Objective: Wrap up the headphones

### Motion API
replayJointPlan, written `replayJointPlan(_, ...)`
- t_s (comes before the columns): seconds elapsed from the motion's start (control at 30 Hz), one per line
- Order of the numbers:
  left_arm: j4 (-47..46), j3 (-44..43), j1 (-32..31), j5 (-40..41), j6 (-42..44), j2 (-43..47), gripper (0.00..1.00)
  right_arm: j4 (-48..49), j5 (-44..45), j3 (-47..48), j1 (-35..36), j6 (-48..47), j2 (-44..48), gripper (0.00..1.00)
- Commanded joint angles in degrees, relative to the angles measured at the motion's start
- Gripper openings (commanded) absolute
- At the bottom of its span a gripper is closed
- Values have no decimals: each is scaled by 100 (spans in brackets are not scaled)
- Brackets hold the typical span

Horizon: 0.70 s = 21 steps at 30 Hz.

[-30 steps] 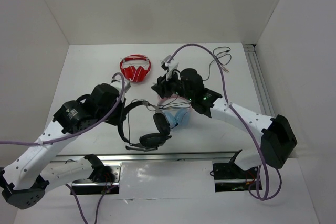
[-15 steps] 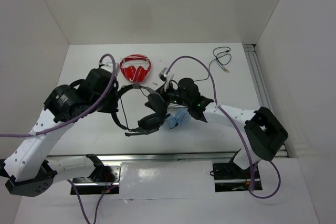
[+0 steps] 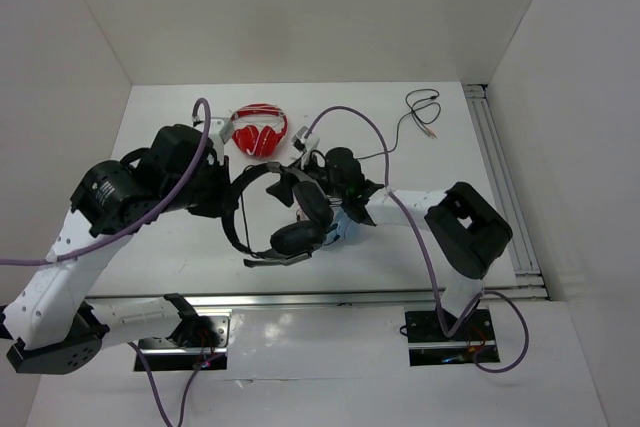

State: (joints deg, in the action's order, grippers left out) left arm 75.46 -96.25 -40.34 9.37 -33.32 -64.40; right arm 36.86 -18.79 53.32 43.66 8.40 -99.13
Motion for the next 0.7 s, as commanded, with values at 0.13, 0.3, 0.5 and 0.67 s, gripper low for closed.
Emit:
replayJointPlan(0.13,-339,-281,0,-137,-175,235,0,752,-213,163,-130,82,-449,8)
replayJointPlan(0.3,-453,253,0,-348,62,235,0,280,225,91,-409,30,235,0)
replayJointPlan(0.5,-699,1431,0,-471,176,648,0,-1241,894,1135,-1191,-190,843,0)
replayJointPlan(0.67,-699,1644,0,-418,230,947,0,-1839,508,1750,-1747,-137,896,0)
